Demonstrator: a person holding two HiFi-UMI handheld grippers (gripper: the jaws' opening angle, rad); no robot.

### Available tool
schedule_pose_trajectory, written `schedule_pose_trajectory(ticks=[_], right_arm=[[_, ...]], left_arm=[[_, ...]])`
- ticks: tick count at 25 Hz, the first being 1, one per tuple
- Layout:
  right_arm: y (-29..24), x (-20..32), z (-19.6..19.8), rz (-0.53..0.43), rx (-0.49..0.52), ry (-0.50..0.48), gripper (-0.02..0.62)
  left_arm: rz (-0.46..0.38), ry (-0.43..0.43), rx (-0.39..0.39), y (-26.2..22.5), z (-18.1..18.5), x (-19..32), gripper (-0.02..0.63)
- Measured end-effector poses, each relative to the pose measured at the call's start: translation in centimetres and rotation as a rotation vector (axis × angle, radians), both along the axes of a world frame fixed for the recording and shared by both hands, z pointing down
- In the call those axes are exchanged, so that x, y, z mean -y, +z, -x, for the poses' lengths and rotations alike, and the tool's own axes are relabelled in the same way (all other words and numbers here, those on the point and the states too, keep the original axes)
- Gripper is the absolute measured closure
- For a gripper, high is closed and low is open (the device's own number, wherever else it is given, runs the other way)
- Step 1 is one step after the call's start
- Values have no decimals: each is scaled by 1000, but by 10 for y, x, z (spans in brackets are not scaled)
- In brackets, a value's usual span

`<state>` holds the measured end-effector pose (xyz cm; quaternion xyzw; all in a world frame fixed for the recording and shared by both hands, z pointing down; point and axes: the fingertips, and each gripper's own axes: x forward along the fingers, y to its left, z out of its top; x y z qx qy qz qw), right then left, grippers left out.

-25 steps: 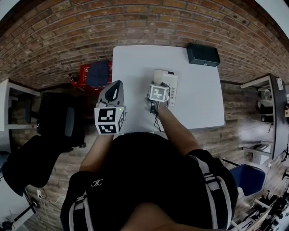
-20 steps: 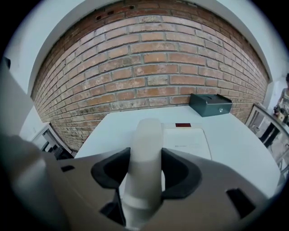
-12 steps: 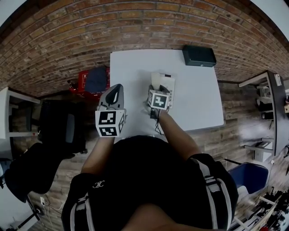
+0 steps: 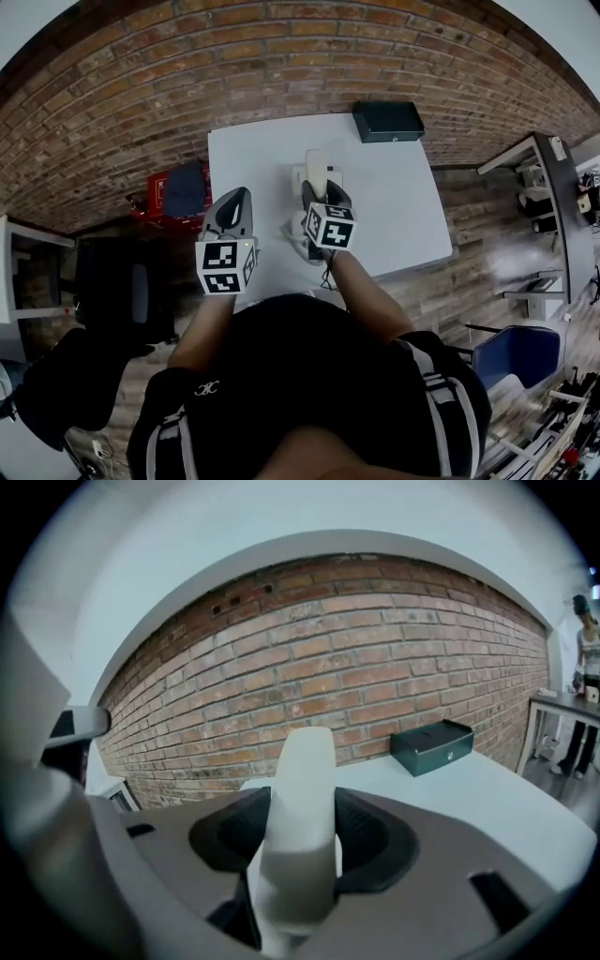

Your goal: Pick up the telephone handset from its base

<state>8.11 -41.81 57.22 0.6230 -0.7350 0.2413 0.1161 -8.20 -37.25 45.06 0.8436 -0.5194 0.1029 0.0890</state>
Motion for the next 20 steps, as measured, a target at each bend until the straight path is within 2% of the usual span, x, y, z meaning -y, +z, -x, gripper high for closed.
schedule_pose_trajectory(ticks=[11,16,20], right_arm=[[-116,-36,-40,-316,68,72,393],[-135,-55,-50,-363,89,97,393],[-136,-70,-56,-367,69,110,393]], left_arm=[[-26,103,-25,-8,-42,2,604],[-33,155,-28,-11,-60,-1,604],[-39,184,-31,-13,-70,-4,604]])
